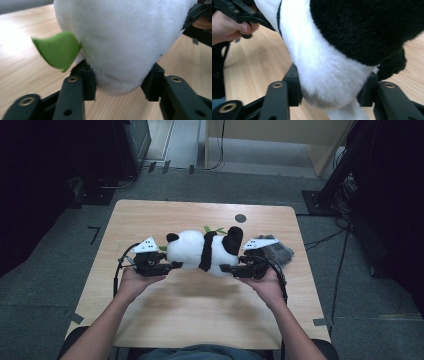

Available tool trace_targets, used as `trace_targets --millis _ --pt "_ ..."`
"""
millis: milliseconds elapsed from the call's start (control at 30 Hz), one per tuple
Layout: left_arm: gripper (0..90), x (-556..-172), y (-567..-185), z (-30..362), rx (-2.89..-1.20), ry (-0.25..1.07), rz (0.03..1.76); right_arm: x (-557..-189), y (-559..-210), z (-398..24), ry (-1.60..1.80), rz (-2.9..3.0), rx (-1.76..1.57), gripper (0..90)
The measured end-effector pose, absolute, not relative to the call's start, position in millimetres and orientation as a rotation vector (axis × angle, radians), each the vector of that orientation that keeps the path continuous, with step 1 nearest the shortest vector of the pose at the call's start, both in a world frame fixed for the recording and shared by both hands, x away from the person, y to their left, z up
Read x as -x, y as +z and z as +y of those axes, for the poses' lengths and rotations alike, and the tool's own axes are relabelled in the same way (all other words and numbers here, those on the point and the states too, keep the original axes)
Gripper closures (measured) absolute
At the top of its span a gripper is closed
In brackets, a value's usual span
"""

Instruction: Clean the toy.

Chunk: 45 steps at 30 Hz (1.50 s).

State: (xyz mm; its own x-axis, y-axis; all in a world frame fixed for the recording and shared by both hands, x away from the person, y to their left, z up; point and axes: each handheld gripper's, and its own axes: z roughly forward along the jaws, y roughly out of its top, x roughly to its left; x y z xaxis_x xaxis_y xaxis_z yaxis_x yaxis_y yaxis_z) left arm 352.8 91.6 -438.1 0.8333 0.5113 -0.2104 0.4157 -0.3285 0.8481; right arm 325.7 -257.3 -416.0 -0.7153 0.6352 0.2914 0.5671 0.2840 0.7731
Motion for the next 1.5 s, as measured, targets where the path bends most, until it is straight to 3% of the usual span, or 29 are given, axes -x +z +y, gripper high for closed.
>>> trace_targets --millis 167,400,700,900,1200,1500 --pt "67.1 -352.9 -433.9 92.5 -1.962 0.089 0.723 -327.3 -417.7 -257.2 1.417 2.438 -1.135 39.8" --pt "71.8 -357.4 -431.0 99.2 -1.897 0.031 0.775 -327.2 -421.4 -264.6 1.475 2.372 -1.039 29.5" --pt "72.1 -359.4 -422.1 111.0 -1.837 0.020 0.798 -323.9 -430.1 -267.9 1.444 2.357 -0.950 30.0" --pt "71.6 -359.3 -422.0 108.8 -1.812 -0.057 0.806 -326.8 -440.7 -258.6 1.410 2.408 -0.954 33.2" --pt "63.6 -359.3 -431.5 98.5 -1.865 -0.044 0.854 -325.8 -444.8 -249.9 1.286 2.444 -0.992 43.3" --pt "45.5 -359.7 -435.6 99.9 -1.891 -0.044 0.883 -320.9 -441.5 -251.8 1.277 2.465 -1.057 45.8"
